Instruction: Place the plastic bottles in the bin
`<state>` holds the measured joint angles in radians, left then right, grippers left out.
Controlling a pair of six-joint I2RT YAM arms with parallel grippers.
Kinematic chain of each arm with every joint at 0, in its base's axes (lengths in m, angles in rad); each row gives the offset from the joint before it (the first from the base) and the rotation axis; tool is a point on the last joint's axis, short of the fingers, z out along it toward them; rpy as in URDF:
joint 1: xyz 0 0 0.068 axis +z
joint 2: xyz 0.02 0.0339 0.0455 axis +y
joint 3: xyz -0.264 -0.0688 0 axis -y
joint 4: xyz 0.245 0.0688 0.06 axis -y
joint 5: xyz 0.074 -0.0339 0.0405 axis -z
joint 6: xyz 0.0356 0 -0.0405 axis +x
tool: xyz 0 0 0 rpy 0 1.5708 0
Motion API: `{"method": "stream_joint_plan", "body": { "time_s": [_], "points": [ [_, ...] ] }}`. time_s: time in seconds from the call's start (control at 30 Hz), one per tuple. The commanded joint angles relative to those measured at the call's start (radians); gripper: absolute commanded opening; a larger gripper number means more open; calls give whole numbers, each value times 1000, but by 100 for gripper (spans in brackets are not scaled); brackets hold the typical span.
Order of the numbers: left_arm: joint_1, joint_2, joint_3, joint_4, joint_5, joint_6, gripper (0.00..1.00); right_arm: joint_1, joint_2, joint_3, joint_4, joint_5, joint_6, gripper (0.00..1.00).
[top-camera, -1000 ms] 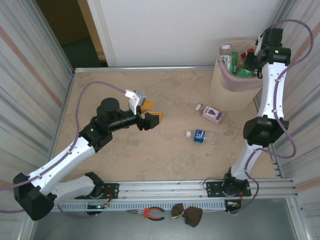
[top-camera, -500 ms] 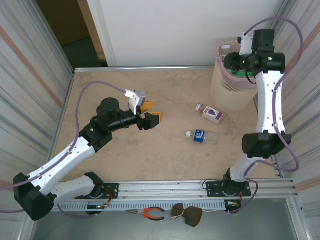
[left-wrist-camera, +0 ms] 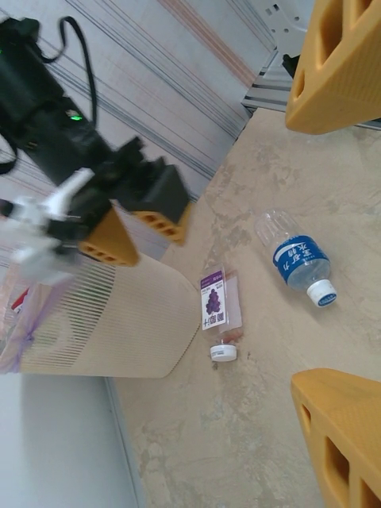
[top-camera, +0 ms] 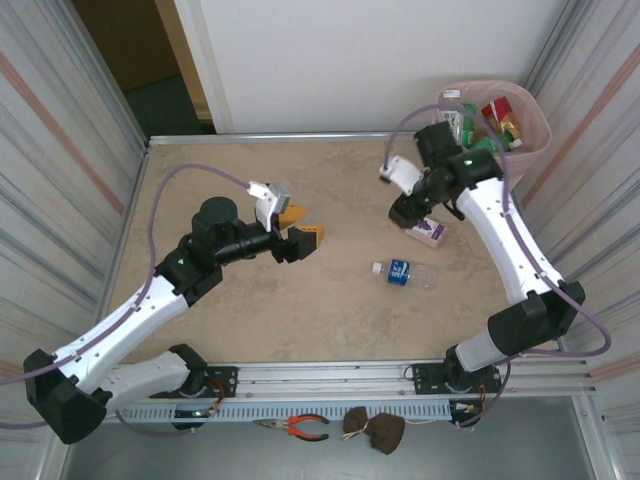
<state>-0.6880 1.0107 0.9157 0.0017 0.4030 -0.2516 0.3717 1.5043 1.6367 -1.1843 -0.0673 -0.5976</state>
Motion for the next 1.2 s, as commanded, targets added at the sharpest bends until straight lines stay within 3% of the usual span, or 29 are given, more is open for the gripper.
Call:
{"method": "stream_joint_plan", "body": {
  "time_s": [0.0, 0.23, 0.53, 0.83, 1.17],
  "points": [
    [8, -37, 3, -5, -17, 9, 78, 89, -4, -93, -63, 100, -110, 67],
    [8, -52, 4, -18, -26, 3, 78, 195, 125, -196, -14, 148, -30, 68],
    [8, -65, -1, -22, -33, -14, 78, 261, 365, -182, 38, 205, 33, 68],
    [8, -78, -18, -18, -44, -22, 78, 259, 505, -167, 23, 216, 63, 67],
    [8, -84, -21, -20, -49, -19, 78, 263, 564, -179, 27, 246, 76, 58]
  ]
}}
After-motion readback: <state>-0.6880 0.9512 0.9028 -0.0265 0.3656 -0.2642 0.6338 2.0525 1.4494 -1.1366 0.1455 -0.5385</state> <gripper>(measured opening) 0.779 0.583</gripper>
